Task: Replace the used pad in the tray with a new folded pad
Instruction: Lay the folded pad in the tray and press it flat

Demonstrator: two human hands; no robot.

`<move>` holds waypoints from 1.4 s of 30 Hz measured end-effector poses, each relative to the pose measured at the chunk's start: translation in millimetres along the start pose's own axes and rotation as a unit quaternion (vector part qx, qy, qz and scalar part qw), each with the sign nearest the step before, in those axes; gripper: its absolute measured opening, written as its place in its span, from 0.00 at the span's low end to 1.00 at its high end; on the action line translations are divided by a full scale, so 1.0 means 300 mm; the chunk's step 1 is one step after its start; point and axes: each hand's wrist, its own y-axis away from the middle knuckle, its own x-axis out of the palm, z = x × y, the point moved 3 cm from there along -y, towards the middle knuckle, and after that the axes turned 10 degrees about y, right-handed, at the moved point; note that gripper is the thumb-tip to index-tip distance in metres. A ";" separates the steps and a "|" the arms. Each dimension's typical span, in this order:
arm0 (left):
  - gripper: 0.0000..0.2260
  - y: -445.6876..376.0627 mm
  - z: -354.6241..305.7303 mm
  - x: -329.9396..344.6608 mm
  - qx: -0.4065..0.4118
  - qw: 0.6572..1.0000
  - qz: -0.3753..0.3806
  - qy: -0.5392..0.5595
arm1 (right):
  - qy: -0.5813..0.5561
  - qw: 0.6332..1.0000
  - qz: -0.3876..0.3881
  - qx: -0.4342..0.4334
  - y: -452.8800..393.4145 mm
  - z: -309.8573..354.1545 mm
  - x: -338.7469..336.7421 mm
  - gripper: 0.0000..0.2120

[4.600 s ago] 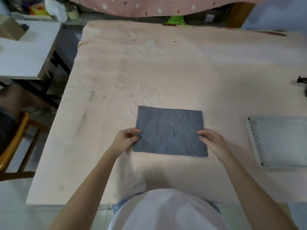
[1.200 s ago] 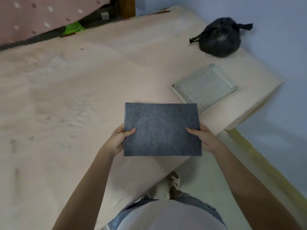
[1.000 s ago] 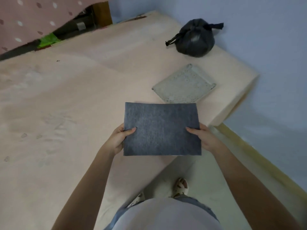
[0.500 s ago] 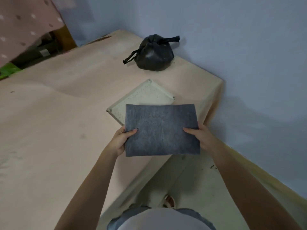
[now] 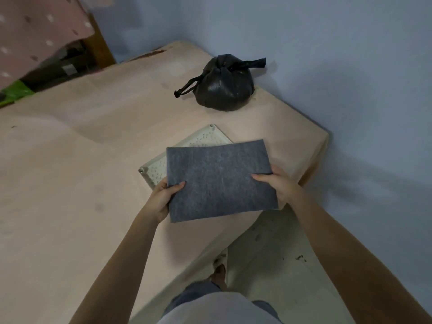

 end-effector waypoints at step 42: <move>0.20 -0.130 0.040 0.003 0.054 0.783 -0.504 -0.360 | 0.385 0.904 0.063 -0.176 -0.603 0.198 0.221 0.27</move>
